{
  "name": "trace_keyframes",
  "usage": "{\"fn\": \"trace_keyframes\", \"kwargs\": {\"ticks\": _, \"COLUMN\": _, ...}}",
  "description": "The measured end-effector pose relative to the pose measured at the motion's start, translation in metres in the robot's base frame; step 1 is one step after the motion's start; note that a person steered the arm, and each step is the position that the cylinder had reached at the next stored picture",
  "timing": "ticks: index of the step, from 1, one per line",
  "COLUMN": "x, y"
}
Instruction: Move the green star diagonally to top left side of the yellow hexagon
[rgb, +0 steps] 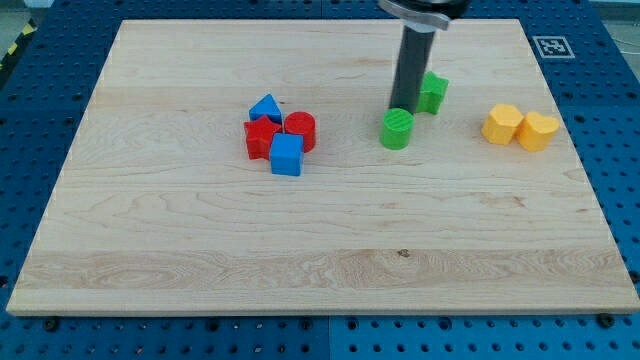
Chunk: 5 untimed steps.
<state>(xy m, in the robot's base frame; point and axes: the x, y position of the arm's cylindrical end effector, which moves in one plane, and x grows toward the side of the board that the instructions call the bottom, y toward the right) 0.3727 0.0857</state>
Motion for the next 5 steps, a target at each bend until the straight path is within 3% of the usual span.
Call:
{"fn": "trace_keyframes", "kwargs": {"ticks": 1, "x": -0.019, "y": -0.005}}
{"fn": "trace_keyframes", "kwargs": {"ticks": 5, "x": -0.026, "y": 0.075}}
